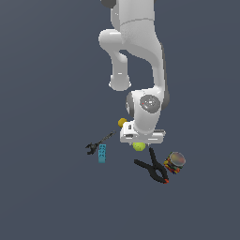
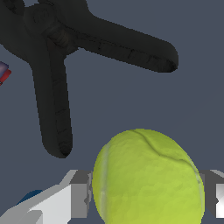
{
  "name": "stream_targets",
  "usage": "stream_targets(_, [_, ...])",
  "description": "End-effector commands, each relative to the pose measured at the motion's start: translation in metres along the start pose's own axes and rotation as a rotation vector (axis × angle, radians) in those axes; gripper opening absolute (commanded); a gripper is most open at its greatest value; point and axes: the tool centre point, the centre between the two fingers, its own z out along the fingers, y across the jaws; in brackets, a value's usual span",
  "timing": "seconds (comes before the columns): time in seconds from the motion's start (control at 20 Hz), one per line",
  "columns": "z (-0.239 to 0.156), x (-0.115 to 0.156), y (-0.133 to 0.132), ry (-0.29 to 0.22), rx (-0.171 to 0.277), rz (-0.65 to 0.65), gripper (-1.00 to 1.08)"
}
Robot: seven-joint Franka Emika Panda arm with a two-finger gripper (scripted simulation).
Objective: Pick up a designated object from a clutter of objects.
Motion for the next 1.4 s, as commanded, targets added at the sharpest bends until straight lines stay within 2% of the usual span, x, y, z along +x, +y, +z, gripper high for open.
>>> stream_targets(0.0, [0.0, 0.0, 0.0, 0.0, 0.0, 0.0, -1.0])
stream_targets(0.35, [-0.011, -0.003, 0.002, 0.0, 0.0, 0.0, -1.0])
stream_targets(0.65, [-0.037, -0.012, 0.006, 0.0, 0.0, 0.0, -1.0])
stream_targets(1.35, [-0.151, -0.046, 0.022, 0.0, 0.0, 0.0, -1.0])
